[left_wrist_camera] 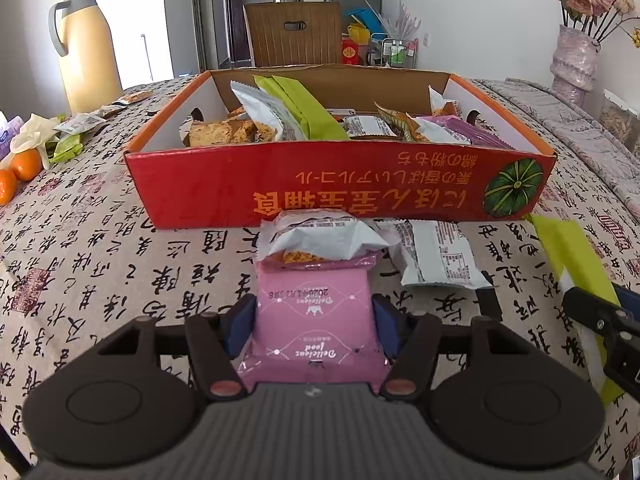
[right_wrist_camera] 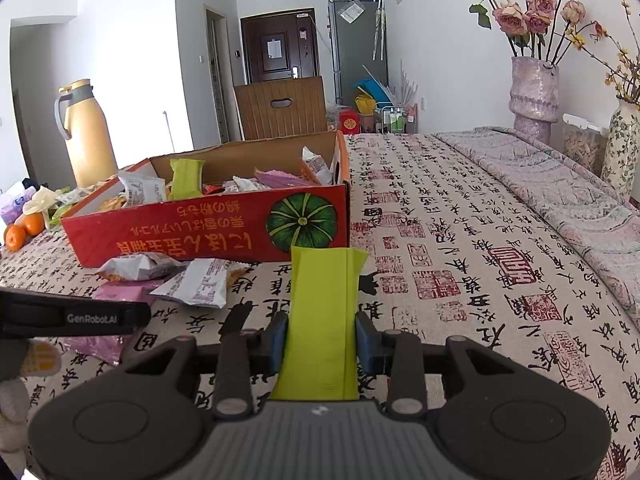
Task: Organize snacks
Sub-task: 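Grasp the pink snack packet with the left gripper while the right holds the green bar, then carry both packets up over the open box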
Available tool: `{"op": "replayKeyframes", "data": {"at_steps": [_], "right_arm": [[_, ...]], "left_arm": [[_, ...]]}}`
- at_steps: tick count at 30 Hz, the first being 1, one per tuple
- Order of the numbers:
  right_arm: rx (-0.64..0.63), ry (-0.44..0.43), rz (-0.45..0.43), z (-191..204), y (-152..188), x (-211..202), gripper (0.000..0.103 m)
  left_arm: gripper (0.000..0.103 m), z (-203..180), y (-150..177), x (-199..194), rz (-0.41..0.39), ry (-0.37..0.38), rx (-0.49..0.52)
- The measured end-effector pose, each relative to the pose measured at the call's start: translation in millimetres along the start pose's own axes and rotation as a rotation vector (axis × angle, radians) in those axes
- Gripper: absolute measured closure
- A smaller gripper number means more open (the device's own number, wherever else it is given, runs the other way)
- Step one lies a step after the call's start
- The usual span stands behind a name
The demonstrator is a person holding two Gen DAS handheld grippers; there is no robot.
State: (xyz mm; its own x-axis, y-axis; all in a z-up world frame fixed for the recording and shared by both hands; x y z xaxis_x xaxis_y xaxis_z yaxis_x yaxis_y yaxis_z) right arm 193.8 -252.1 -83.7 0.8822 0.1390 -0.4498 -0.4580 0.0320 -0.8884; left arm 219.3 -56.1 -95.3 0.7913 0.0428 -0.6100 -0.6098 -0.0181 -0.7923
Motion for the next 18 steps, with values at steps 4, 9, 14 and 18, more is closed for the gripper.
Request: {"op": "replayKeyframes", "data": {"at_steps": [4,9,14,18], "right_arm": [[-0.007,-0.002,-0.007,2.4,-1.2,-3.5,0.069],[-0.014,-0.002,-0.016,4.9,-3.3,-7.7,0.069],[-0.021,-0.004,-0.029,8.3,-6.0,-13.4,0.069],[-0.027,-0.008,-0.044,12.4,-9.9,-17.4,0.069]], "left_arm": [[0.041,3.4,2.0,-4.0,-0.003,0.008,0.002],[0.041,4.6,3.3,-15.1,-0.026,0.027,0.012],[0.041,2.8,-0.8,-31.4,-0.064,0.058,0.035],[0.041,-1.8,-7.9,-44.9,-0.104,0.083,0.050]]}}
Point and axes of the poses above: each gripper's, at about its wrist camera, not at the fingertips, and x roughly the way its jaws point, z to its left, y to its underside, the point moved 8 cm from there along x, roughly the way its jaws point, and after that the axes turned 7 degrees about -z, right-handed, at the moved point
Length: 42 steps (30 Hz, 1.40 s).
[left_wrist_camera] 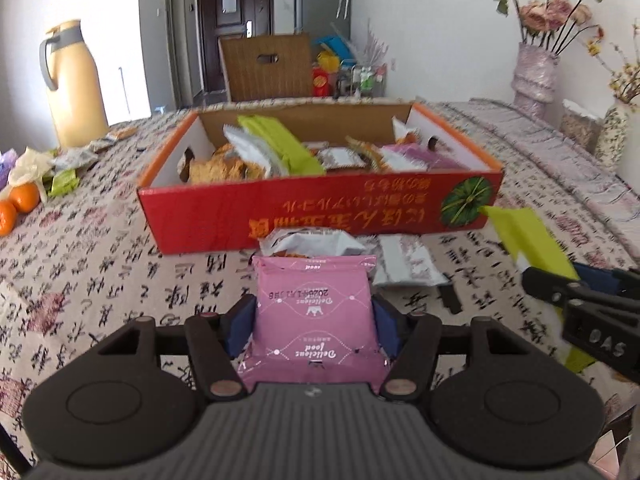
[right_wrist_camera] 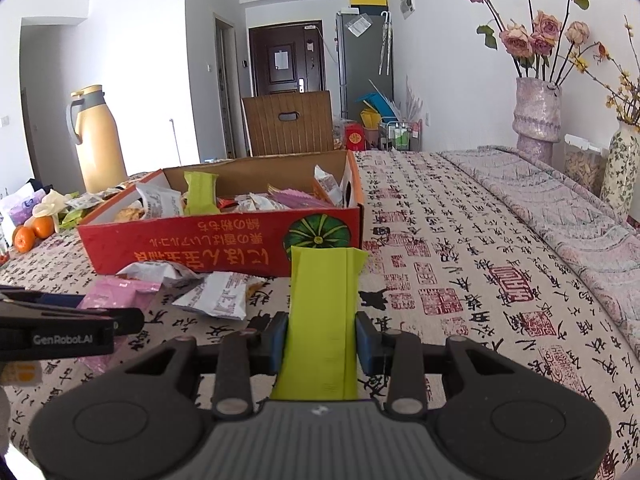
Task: Organize snacks
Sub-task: 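Carry both packets up over the open box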
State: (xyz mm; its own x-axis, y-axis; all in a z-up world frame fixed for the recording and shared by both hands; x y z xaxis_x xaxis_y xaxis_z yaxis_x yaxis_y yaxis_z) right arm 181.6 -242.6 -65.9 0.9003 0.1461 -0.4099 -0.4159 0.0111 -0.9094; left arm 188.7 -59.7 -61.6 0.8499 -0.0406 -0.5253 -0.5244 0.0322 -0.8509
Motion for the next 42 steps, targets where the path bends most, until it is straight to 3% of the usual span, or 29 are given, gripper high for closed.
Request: {"op": "replayKeyframes", "data": {"at_steps": [10,20,34,42], "right_arm": [[-0.022,-0.026,-0.064,14.3,-24.7,-3.0,0.069],[-0.049,-0.050,-0.159,31.0,-69.9,8.0,0.069],[-0.053,-0.057,-0.226,36.1,-131.3,60.3,0.069],[-0.045,-0.056,-0.203,36.6,-144.1,105.2,0.069]], "left_arm": [[0.041,-3.7,-34.3,-17.8,-0.100,0.031,0.000],[0.040,0.0,-82.9,-13.2,-0.186,0.026,-0.004],[0.040,7.6,-142.9,31.5,-0.240,-0.007,-0.015],[0.040,17.9,-151.8,73.4,-0.216,-0.026,-0.051]]}}
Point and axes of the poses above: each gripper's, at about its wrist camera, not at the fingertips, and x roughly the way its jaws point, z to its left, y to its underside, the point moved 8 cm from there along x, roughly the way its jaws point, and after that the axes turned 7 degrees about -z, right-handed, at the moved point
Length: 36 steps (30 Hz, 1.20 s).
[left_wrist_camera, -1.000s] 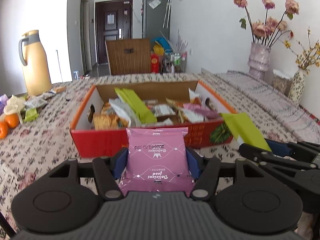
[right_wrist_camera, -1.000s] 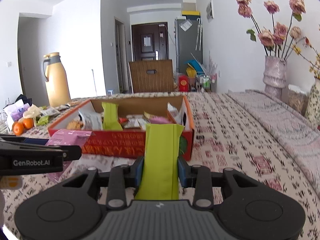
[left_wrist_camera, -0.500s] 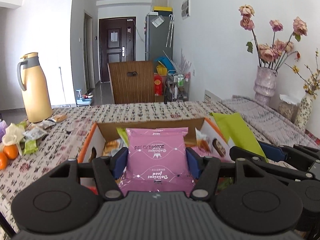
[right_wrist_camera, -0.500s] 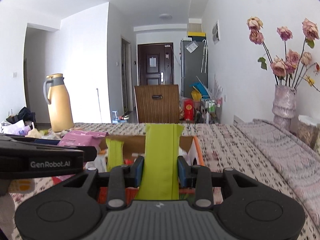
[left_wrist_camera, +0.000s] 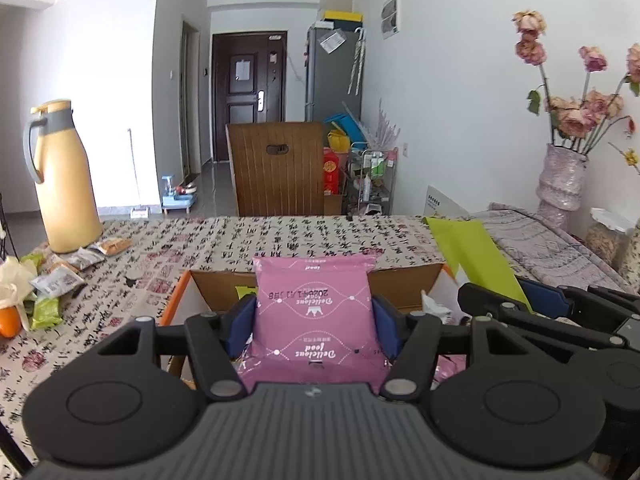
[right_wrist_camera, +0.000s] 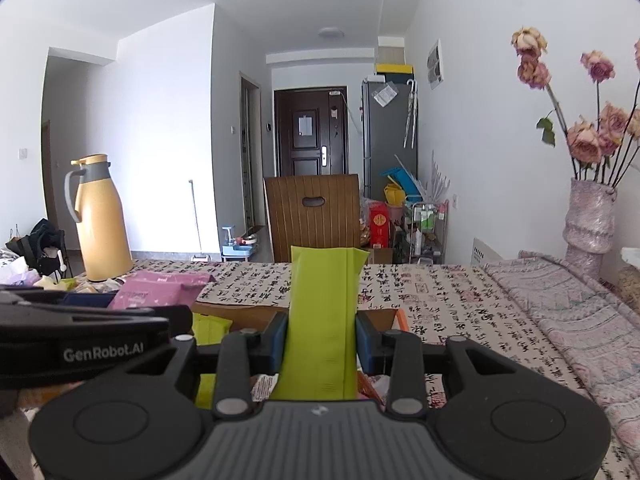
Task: Organize snacks
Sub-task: 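Carry both packets up over the open box, then open both grippers to drop the packets into the box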
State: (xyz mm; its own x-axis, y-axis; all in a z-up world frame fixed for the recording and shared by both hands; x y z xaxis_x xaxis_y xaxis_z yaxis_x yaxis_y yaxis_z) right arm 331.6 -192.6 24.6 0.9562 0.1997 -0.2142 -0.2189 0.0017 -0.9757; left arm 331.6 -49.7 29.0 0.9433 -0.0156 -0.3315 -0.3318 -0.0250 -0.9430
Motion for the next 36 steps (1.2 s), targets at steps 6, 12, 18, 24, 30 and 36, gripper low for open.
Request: {"op": "replayKeyframes", "data": {"at_steps": [6,12,18,24,30,36], "right_arm": [[0.040,0.013,0.067,-7.2,22.4,38.7,0.069],[0.028,-0.006,0.132,-8.2,46.3,55.1,0.069],[0.023,0.007,0.159,-11.4,54.2,55.7,0.052],[0.045,0.029,0.129,-18.8,50.4,50.2,0.010],[0.077,0.047,0.140,-27.7,55.2,53.3,0.000],[0.112,0.077,0.140,-39.6,62.3,57.0,0.000]], "left_arm": [[0.040,13.8,24.8,37.6,0.060,-0.033,-0.043],[0.040,17.7,40.1,54.8,0.099,-0.016,-0.051],[0.040,22.0,37.7,49.1,0.066,-0.019,-0.059],[0.011,25.9,33.0,45.8,0.046,-0.041,-0.073],[0.000,29.8,30.2,43.3,0.040,-0.072,-0.085],[0.000,29.4,32.1,40.8,0.067,-0.072,-0.109]]}}
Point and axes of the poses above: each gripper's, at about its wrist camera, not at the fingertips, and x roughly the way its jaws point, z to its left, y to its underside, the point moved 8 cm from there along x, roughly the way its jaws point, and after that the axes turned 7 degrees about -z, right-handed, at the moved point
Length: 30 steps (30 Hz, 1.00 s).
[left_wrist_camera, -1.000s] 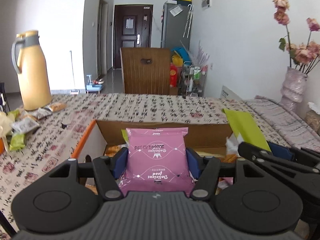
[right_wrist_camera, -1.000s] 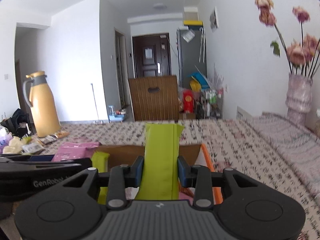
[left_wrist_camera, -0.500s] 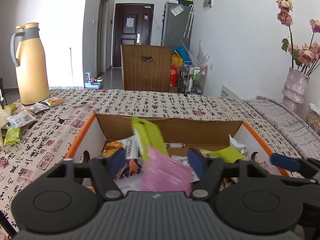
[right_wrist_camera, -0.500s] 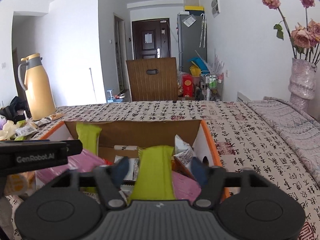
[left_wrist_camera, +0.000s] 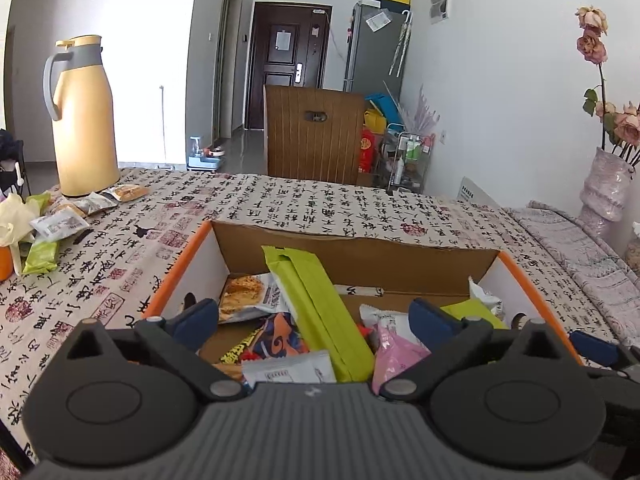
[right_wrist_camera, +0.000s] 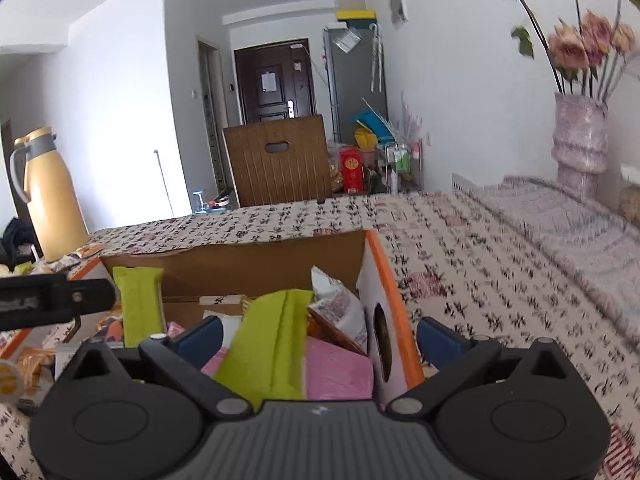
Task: Organize snacks
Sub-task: 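Open both grippers to drop the packets into the box, then move both tools back to the white packets in front of the box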
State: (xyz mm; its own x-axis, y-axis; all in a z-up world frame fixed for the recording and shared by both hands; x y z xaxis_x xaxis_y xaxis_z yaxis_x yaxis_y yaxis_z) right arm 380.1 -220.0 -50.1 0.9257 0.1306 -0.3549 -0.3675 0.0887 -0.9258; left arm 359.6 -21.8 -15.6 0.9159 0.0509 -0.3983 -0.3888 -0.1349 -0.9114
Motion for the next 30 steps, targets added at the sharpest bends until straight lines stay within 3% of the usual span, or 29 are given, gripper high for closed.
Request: {"op": "replayKeyframes", "data": {"at_steps": [6,13,17,23,30], "right_arm": [[-0.009,0.015,-0.038,-1.6,-3.3,-6.8,0.000],[-0.042,0.007,-0.080,7.7,-11.5,-21.5,0.000],[-0.086,0.047,-0.077,11.4,-16.9,-36.1,0.000],[-0.151,-0.032,-0.055,7.4,-22.1,-66.6,0.000],[-0.156,-0.091,0.000,-7.6,-7.9,-86.0,0.000]], "left_arm": [[0.000,-2.9,-0.5,-16.1,-0.010,-0.007,0.042],[0.000,9.9,-4.5,-44.2,-0.049,-0.084,0.019],[0.000,12.5,-11.4,-63.0,-0.080,-0.133,-0.018],[0.000,2.4,-13.0,-85.3,-0.117,-0.189,-0.015],[0.000,-3.4,-0.9,-105.0,-0.084,-0.234,0.011]]}}
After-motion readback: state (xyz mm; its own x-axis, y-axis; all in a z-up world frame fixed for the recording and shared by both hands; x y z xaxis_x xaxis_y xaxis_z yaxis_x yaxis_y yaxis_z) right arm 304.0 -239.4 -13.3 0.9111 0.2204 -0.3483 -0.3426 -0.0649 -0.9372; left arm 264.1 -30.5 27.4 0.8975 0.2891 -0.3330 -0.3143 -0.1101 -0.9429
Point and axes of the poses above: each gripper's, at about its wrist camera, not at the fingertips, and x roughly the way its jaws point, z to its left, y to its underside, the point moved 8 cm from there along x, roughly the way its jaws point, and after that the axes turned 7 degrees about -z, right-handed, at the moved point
